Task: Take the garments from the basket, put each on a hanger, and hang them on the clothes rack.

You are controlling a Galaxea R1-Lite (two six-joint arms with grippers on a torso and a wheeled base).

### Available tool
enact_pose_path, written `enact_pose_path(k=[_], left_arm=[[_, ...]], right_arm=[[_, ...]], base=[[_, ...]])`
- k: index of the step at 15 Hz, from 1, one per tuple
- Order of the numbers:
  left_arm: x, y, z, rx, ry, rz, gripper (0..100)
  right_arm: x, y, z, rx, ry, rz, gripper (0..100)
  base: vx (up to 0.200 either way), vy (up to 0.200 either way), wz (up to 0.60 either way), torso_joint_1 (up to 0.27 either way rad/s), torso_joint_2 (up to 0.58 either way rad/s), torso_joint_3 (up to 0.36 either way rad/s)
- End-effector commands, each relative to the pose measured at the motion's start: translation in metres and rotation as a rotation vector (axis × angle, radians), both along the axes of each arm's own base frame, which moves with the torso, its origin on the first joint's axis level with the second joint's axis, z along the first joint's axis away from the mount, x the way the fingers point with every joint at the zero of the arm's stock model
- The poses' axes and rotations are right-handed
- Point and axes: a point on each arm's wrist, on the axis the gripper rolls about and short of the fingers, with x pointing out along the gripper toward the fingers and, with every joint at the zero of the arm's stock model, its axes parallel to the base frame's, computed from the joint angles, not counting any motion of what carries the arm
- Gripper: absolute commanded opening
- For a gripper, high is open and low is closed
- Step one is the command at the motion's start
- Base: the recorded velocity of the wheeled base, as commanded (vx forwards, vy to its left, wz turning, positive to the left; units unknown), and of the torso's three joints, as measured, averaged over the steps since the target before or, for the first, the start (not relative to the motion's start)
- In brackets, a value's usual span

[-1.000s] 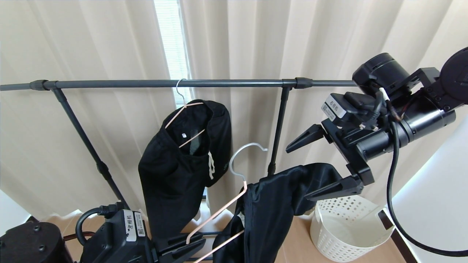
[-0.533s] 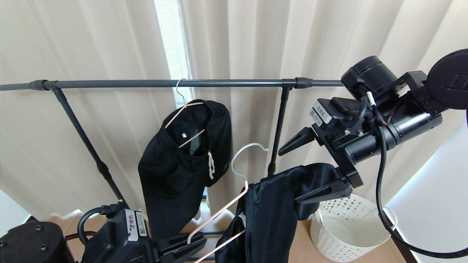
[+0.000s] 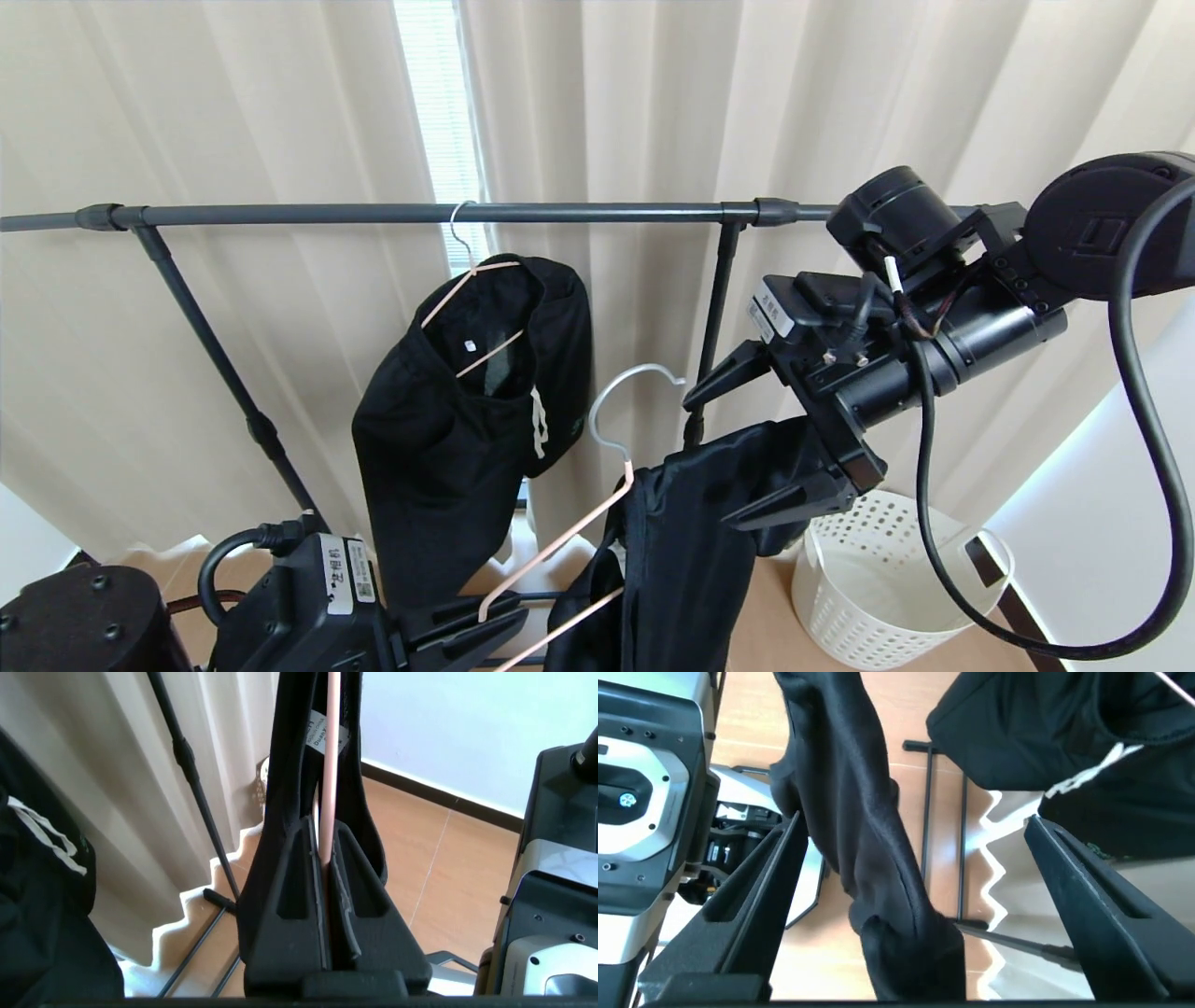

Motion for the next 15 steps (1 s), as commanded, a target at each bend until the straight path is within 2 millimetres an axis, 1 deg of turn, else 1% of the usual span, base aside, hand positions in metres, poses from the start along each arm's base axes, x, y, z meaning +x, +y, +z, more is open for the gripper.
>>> enact_pose_path(k=[1,2,3,11,15], left_arm=[[0.000,0.000,0.000,0.000,-0.001,-0.001,0],[0.000,0.000,0.000,-0.002,-0.003,0.001,0],[0.001,0.000,0.000,-0.005,-0.007,0.001,0],[0.000,0.000,0.000,-0.004,-0.003,0.001,0],[0.002,-0.001,-0.002,0.001,0.003,0.001,0]], right_arm=[[0.001,0.003,-0.002,-0.010,0.002,-0.002,100],[0.001,0.003,-0.002,-0.013,0.001,-0.003,100],[0.001,0.002,-0.002,-0.017,0.001,-0.005,0],[-0.001,0.001,0.000,-0.020,-0.008,-0.009,0],[-0.011,-0.004,0.009,-0.011,-0.026,-0.010,0]], base=[[0.000,0.000,0.00,0.000,0.00,0.000],[0.000,0.000,0.00,0.000,0.00,0.000],[0.000,0.000,0.00,0.000,0.00,0.000],[0.000,0.000,0.00,0.000,0.00,0.000],[0.000,0.000,0.00,0.000,0.00,0.000]])
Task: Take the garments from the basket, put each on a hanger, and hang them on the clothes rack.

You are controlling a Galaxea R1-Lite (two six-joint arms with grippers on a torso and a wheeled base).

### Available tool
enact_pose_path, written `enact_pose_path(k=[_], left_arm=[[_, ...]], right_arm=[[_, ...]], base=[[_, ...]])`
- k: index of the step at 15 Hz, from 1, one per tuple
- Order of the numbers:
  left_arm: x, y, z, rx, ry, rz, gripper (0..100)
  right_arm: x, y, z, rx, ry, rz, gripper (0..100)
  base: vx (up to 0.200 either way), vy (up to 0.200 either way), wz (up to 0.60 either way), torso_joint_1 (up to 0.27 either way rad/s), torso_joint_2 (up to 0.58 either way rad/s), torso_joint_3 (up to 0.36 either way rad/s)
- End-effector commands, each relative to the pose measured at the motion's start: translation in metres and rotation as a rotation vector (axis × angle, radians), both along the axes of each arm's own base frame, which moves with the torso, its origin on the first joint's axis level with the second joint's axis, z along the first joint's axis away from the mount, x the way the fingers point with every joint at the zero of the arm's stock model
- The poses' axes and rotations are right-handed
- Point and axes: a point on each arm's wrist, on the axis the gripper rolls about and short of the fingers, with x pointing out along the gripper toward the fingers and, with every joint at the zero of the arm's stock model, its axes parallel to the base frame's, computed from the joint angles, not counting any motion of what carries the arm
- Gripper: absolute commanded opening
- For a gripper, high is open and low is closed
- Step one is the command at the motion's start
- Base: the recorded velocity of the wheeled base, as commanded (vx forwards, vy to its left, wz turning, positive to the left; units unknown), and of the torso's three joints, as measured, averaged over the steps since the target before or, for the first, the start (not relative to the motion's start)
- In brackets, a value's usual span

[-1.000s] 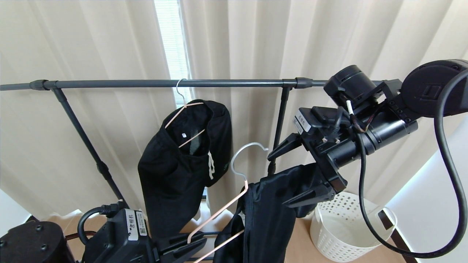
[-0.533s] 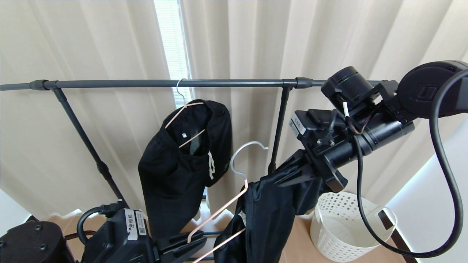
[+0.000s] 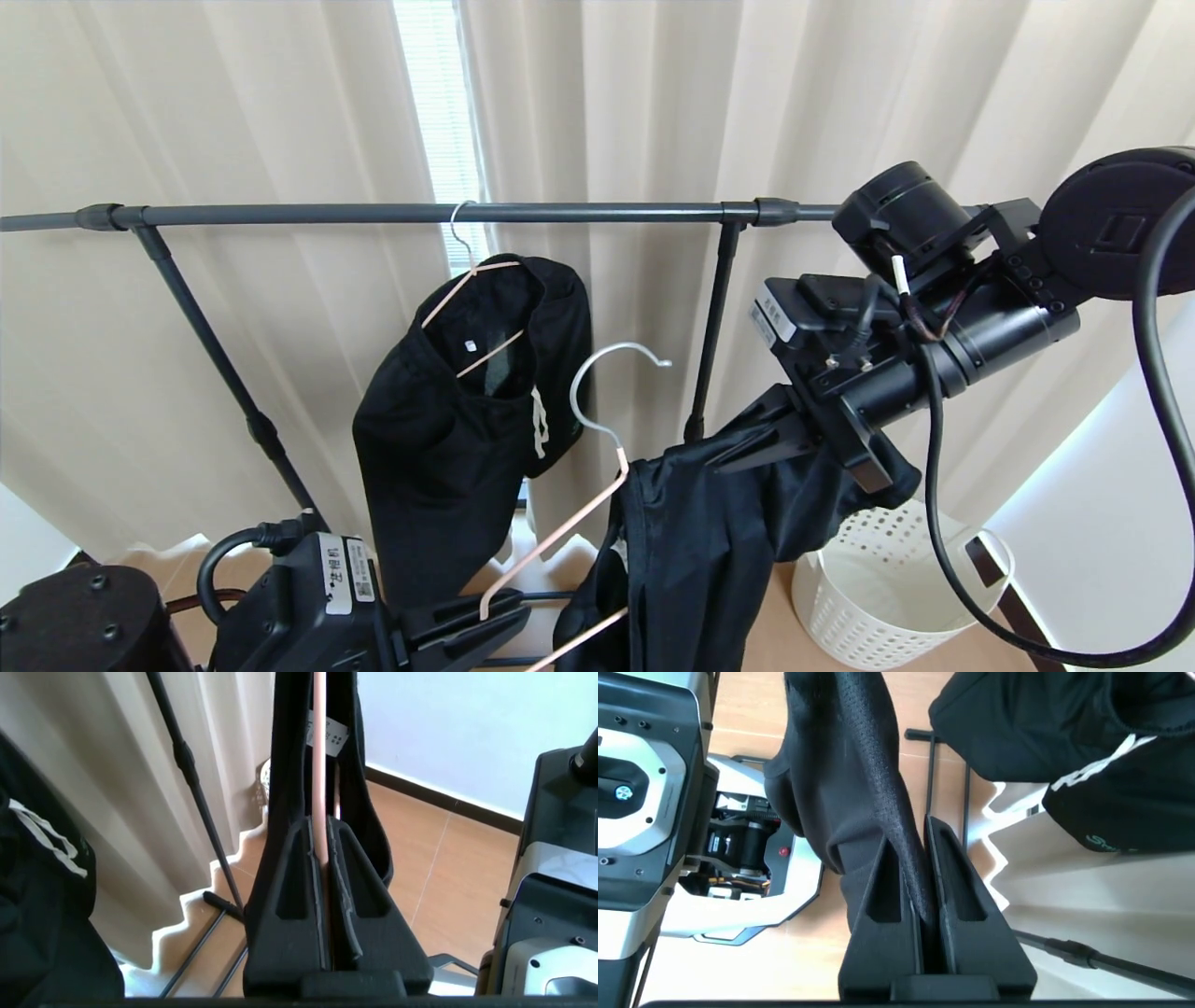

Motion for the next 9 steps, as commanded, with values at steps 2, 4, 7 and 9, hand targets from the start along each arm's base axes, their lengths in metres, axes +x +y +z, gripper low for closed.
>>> enact_pose_path(k=[2,4,7,9], left_arm=[[0.002,-0.001,-0.003,0.002,0.004,0.001,100],[0.004,-0.002,-0.004,-0.013,-0.007,0.008,100],[0.005,-0.002,-0.004,-0.030,-0.026,0.008,100],[0.010,0.000,-0.005,-0.033,-0.021,0.015,100]], right_arm=[[-0.008,-0.004,0.008,0.010,-0.017,0.001,0],[-0.011,-0.006,0.009,0.008,-0.017,0.000,0],[-0.016,-0.009,0.007,-0.007,-0.021,-0.008,0],[-0.016,-0.010,0.008,-0.049,-0.049,-0.040,0]], base=[[0.000,0.000,0.00,0.000,0.00,0.000],[0.000,0.000,0.00,0.000,0.00,0.000],[0.000,0.000,0.00,0.000,0.00,0.000],[0.000,0.000,0.00,0.000,0.00,0.000]])
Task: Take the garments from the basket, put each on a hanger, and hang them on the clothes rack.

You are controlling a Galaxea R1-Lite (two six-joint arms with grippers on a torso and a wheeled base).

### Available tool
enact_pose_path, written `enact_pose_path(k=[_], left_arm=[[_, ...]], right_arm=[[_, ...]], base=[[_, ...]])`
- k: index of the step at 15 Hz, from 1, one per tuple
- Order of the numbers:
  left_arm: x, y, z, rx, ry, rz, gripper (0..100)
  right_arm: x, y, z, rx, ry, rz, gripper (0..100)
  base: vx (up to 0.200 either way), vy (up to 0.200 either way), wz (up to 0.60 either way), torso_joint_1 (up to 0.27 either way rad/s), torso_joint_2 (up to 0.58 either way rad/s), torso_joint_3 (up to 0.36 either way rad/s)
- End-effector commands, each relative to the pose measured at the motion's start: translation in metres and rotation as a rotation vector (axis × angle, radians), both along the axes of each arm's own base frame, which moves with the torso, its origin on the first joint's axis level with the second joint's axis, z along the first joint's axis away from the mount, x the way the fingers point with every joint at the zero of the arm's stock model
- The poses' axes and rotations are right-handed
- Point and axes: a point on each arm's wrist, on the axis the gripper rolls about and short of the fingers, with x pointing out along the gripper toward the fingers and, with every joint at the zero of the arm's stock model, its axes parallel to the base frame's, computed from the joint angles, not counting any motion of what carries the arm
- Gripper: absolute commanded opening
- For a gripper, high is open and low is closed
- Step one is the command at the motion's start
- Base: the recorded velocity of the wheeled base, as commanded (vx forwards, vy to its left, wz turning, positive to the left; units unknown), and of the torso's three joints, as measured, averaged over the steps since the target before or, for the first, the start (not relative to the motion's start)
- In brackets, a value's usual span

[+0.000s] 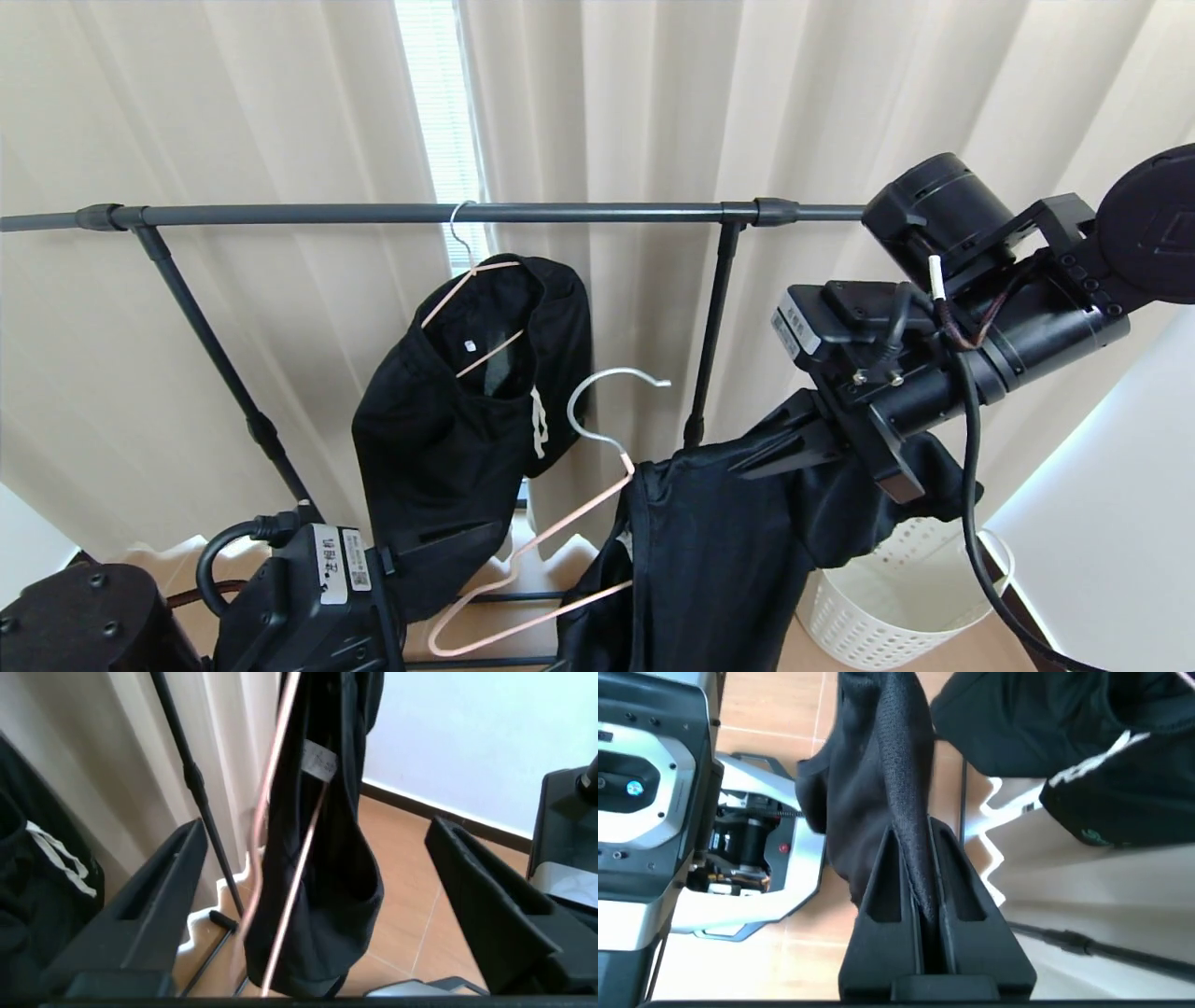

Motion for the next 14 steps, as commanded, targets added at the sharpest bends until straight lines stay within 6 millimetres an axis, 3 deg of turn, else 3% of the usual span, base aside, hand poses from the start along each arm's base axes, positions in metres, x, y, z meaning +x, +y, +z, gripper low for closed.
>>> enact_pose_path(k=[1,3,7,10,14], left_arm=[[0.007,0.005,-0.004,0.009,0.017,0.038,100],[0.018,0.008,-0.001,-0.063,0.072,0.075,100],[0.061,0.009,-0.001,-0.244,0.259,0.191,100],[0.073,0.003,-0.001,-0.324,0.352,0.182,100],[0.085,-0.006,-0.029,-0.257,0.465,0.169,100]], right_arm=[[-0.001,-0.002,0.003,-0.031,-0.033,-0.030,0],[0.000,-0.003,0.006,-0.078,-0.069,-0.124,0],[0.008,0.000,-0.003,-0.021,0.074,-0.371,0],[-0.010,-0.010,-0.010,0.086,0.102,-0.479,0],[-0.022,-0.017,-0.010,0.185,-0.009,-0.488,0]], base=[[0.000,0.000,0.00,0.000,0.00,0.000],[0.000,0.000,0.00,0.000,0.00,0.000],[0.000,0.000,0.00,0.000,0.00,0.000],[0.000,0.000,0.00,0.000,0.00,0.000],[0.000,0.000,0.00,0.000,0.00,0.000]])
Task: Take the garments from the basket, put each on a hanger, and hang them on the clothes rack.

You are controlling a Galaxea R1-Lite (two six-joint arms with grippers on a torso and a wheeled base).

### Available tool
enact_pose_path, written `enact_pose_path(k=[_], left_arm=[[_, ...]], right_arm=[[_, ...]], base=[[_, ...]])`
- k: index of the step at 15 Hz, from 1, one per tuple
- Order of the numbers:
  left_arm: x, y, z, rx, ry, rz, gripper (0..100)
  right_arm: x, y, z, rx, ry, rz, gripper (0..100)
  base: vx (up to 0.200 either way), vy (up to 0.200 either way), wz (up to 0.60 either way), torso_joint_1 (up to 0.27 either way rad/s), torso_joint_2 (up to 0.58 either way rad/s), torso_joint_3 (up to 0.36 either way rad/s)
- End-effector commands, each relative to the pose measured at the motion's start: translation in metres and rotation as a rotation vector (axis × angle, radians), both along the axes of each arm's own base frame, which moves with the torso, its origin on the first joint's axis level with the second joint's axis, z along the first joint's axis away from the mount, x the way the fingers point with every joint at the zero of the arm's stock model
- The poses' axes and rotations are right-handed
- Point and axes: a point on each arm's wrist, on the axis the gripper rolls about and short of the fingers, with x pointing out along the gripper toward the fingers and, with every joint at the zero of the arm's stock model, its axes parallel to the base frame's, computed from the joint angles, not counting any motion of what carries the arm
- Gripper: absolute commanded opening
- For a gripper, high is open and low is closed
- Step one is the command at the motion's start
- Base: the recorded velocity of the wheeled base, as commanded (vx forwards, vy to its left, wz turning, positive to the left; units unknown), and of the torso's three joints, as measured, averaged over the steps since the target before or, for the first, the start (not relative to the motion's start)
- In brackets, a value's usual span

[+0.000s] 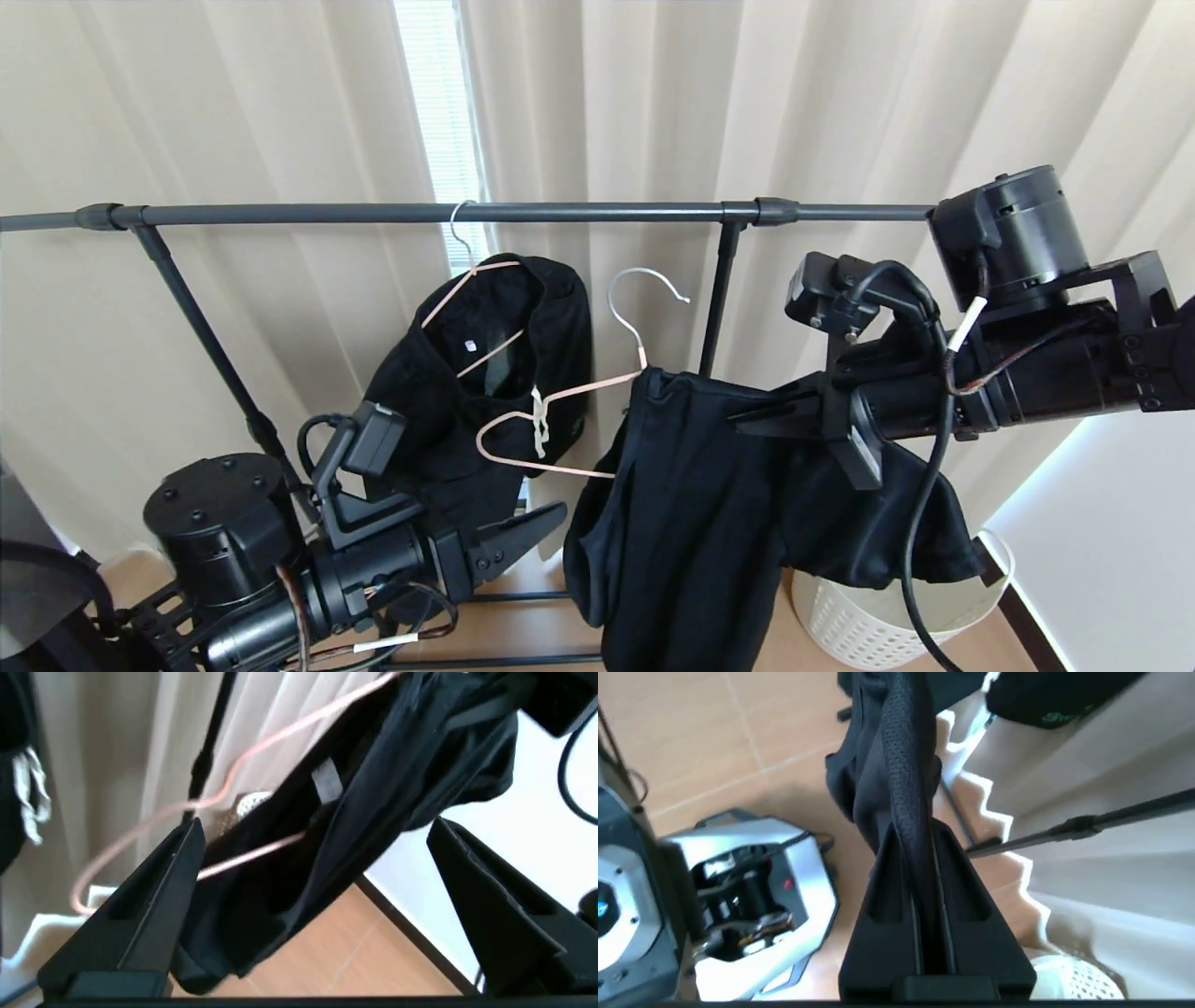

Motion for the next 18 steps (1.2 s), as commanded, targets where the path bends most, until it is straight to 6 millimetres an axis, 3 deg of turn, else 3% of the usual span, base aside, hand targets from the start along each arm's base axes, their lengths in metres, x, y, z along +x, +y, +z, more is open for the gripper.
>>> enact_pose_path(k=[1,5,9,18], left_arm=[[0.009,-0.007,-0.018,0.029,0.056,-0.003,100],[0.024,-0.023,-0.032,0.043,0.079,0.114,100],[0.019,-0.040,-0.033,0.052,0.062,0.156,100],[0.006,-0.052,-0.041,0.084,0.079,0.096,100]], right_arm=[[-0.013,-0.007,0.007,0.018,-0.023,-0.007,0],[-0.021,-0.012,0.016,0.053,-0.024,-0.029,0],[-0.027,-0.008,0.013,0.048,-0.013,-0.006,0],[-0.029,-0.005,0.014,0.058,-0.005,0.000,0]], base=[[0.000,0.000,0.00,0.000,0.00,0.000],[0.000,0.000,0.00,0.000,0.00,0.000],[0.000,0.000,0.00,0.000,0.00,0.000],[0.000,0.000,0.00,0.000,0.00,0.000]])
